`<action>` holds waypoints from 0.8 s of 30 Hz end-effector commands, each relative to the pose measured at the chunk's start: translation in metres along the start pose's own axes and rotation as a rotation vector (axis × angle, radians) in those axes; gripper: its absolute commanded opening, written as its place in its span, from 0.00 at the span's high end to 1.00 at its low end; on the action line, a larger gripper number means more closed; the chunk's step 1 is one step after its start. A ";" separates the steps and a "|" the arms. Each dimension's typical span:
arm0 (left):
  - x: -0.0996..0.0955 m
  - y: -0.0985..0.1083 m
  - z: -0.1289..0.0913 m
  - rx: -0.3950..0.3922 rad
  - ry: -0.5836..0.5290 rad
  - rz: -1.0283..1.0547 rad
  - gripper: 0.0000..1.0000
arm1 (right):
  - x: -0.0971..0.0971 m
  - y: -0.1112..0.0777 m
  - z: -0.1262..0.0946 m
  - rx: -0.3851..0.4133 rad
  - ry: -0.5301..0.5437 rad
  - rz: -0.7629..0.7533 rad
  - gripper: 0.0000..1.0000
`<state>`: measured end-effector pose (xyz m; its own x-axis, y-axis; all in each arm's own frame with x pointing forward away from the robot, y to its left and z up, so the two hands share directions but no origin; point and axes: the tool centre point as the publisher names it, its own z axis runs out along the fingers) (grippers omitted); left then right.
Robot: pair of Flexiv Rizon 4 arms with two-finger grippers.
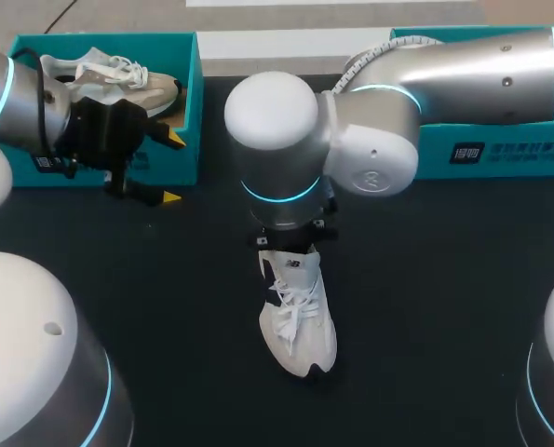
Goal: Take the shoe out of the shoebox, open the shoe tongue, remove and reinsert the insole, then place the shoe into the shoebox
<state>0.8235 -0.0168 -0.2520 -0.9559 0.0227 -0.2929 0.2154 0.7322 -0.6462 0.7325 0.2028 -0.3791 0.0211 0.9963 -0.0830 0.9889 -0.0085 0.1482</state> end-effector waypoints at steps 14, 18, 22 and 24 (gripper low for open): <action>0.001 -0.001 0.000 -0.004 -0.001 0.000 0.00 | 0.001 0.015 -0.004 -0.038 -0.034 -0.071 1.00; 0.001 -0.001 0.000 -0.004 -0.001 0.000 0.00 | -0.003 0.033 -0.012 -0.112 -0.046 -0.084 1.00; 0.001 -0.001 0.000 -0.004 -0.001 0.000 0.00 | -0.001 0.049 -0.001 -0.170 -0.069 -0.099 1.00; 0.001 -0.001 0.000 -0.004 -0.001 0.000 0.00 | 0.001 0.052 0.010 -0.173 -0.077 -0.092 1.00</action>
<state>0.8236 -0.0169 -0.2522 -0.9558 0.0226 -0.2932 0.2156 0.7320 -0.6464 0.7830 0.1991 -0.3662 -0.0555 0.9833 -0.1734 0.9481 0.1063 0.2997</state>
